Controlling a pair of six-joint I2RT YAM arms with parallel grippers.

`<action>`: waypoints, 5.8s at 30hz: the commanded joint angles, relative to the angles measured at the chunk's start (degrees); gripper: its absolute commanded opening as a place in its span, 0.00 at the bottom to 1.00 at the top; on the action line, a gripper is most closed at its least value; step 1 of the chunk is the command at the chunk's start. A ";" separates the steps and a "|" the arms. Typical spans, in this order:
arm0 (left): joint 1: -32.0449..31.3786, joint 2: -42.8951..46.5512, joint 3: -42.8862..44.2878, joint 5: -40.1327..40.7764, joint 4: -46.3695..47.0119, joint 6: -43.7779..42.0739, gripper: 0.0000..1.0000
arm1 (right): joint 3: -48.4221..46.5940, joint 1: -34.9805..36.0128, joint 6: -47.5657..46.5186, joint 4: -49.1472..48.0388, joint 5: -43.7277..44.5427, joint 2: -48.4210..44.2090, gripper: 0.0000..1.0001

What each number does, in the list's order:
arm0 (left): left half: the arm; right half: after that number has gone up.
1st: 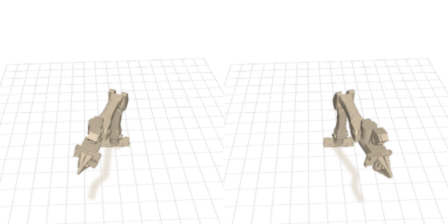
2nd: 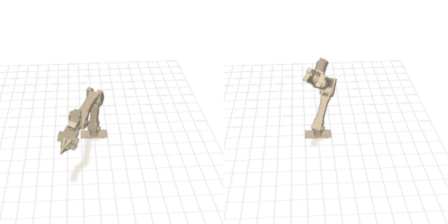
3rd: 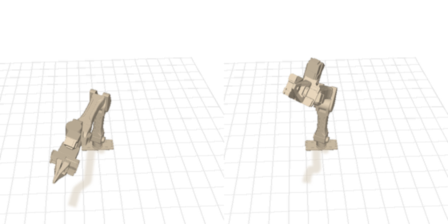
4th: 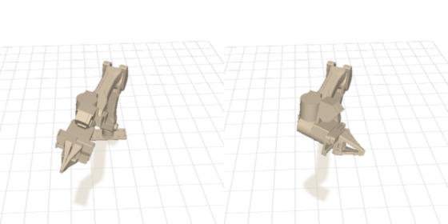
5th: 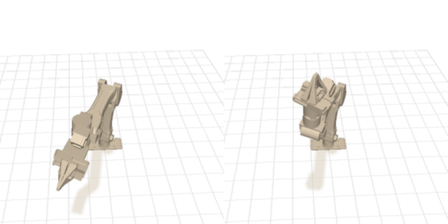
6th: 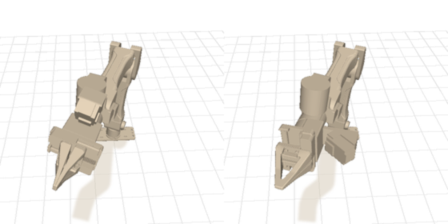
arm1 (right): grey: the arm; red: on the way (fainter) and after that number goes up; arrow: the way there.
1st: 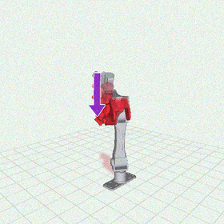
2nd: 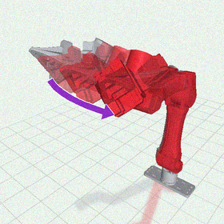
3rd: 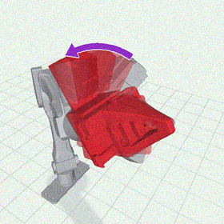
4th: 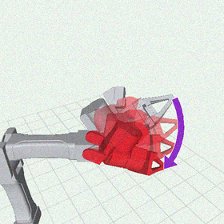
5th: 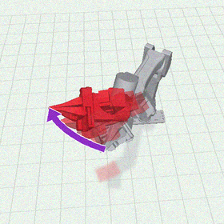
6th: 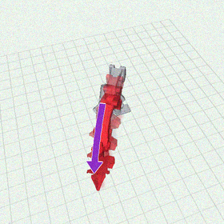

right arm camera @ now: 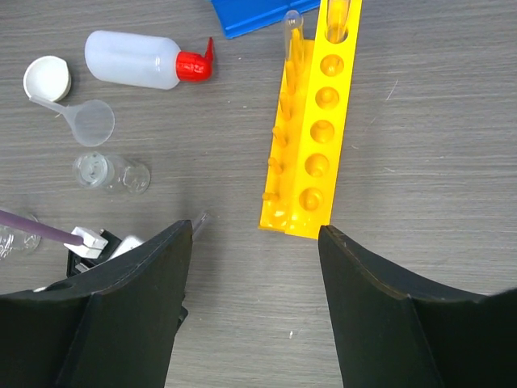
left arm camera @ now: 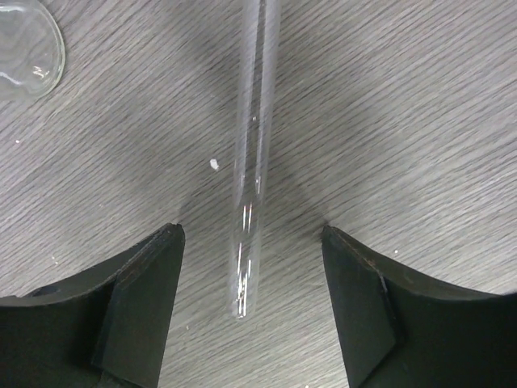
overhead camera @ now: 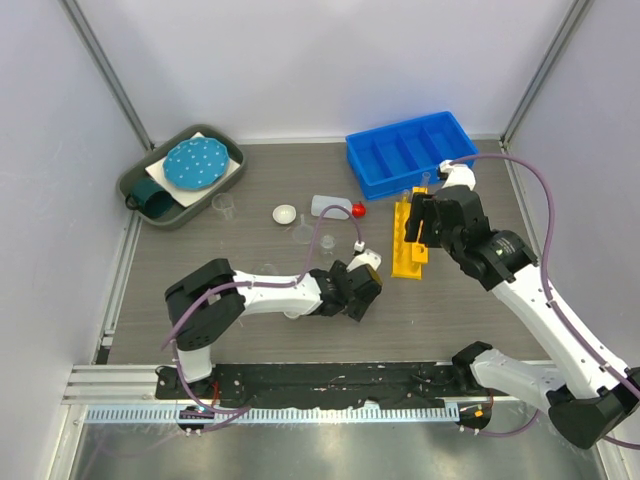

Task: Organize the chemistry lab equipment

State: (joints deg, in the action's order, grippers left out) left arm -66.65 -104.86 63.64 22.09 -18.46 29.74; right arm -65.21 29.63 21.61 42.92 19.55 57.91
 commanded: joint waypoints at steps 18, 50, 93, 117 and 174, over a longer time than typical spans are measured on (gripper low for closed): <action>-0.14 0.18 -8.34 -1.43 5.80 2.96 0.38 | 1.14 0.25 2.12 -0.03 -2.76 -4.47 0.64; -2.61 27.24 -11.15 -38.15 7.10 -5.83 0.00 | 3.24 0.87 1.33 11.66 -26.03 -20.19 0.61; 12.86 36.57 -29.71 -77.11 49.75 9.55 0.00 | 20.65 0.87 16.54 -4.16 -54.97 -32.95 0.56; 14.36 34.90 -28.74 -77.81 50.98 10.17 0.00 | 22.06 0.87 18.30 -8.29 -57.17 -31.02 0.30; 13.39 47.20 -16.09 -6.18 -10.63 8.58 0.99 | -26.72 -14.86 -3.85 1.91 -0.31 25.84 0.01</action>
State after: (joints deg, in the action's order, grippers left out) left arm -52.95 -59.07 47.92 15.38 -31.66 37.36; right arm -87.66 15.25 19.20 45.89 17.26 81.97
